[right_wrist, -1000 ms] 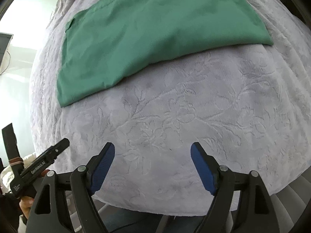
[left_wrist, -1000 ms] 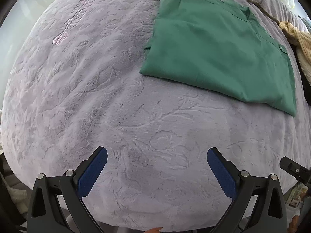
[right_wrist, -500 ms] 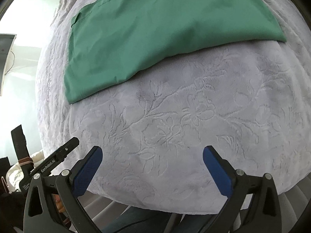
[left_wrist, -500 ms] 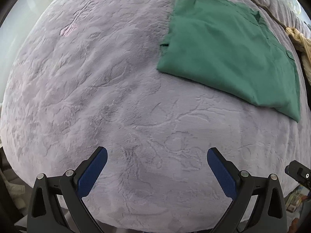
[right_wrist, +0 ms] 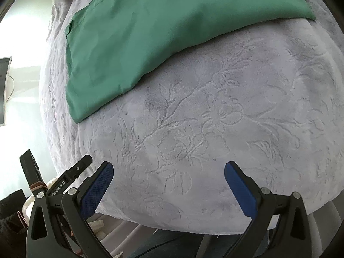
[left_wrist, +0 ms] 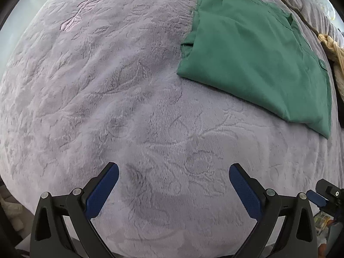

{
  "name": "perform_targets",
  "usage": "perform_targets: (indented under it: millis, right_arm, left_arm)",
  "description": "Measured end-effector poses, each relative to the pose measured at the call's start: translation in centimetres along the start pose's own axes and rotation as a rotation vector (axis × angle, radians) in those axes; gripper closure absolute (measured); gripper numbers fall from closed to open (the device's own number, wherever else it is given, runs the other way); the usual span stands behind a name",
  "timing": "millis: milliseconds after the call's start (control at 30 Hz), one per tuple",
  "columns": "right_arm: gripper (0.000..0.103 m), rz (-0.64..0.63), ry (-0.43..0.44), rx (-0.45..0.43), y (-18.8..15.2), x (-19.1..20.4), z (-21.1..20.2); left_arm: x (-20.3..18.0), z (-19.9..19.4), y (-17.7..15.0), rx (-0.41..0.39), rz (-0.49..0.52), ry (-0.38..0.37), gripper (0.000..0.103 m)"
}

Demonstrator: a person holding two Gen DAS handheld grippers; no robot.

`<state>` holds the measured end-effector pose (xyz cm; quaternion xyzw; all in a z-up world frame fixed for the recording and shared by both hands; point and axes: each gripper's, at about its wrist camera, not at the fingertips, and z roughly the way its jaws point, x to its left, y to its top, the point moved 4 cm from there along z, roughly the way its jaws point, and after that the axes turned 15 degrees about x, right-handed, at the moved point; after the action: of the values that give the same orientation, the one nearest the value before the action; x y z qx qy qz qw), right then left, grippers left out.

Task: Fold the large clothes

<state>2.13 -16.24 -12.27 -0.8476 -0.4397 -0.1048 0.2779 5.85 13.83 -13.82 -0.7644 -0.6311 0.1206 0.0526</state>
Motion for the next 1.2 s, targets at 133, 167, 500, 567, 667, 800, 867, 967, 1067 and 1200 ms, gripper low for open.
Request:
perform_targets:
  millis: [133, 167, 500, 567, 667, 800, 867, 967, 1067, 1200]
  right_arm:
    - [0.000, -0.002, 0.020, 0.009, 0.5, 0.4, 0.6]
    - [0.000, -0.003, 0.030, 0.010, 0.7, 0.5, 0.7]
    - [0.000, -0.021, 0.289, 0.002, 3.6, 2.8, 2.4]
    - [0.000, -0.027, 0.366, -0.010, 4.6, 3.6, 2.6]
    - [0.000, -0.029, 0.475, -0.022, 6.1, 4.3, 3.0]
    - [0.000, -0.019, 0.587, -0.023, 8.1, 5.2, 4.3]
    - [0.000, -0.020, 0.632, -0.029, 9.0, 5.1, 5.0]
    - [0.000, -0.029, 0.710, -0.054, 10.1, 5.5, 5.1]
    - [0.000, -0.032, 0.775, -0.099, 11.0, 6.2, 4.7]
    - [0.002, 0.057, 0.848, -0.108, 11.7, 6.7, 5.3]
  left_arm:
    - [-0.1, 0.1, 1.6, -0.007, -0.004, -0.012, 0.000]
    - [0.0, 0.1, 1.9, -0.008, -0.003, -0.013, 0.000]
    - [1.6, -0.3, 5.1, -0.055, -0.014, -0.048, 0.000]
    - [1.8, -0.5, 6.0, -0.067, -0.012, -0.053, 0.000]
    - [1.7, -1.1, 7.5, -0.101, -0.008, -0.070, 0.000]
    - [1.2, -1.8, 9.9, -0.112, 0.021, -0.137, 0.000]
    - [0.9, -2.0, 10.9, -0.129, 0.025, -0.142, 0.000]
    - [1.1, -1.8, 12.4, -0.159, 0.013, -0.140, 0.000]
    - [1.0, -1.5, 13.0, -0.160, -0.001, -0.207, 0.000]
    - [1.2, -1.9, 14.5, -0.171, -0.026, -0.351, 0.000]
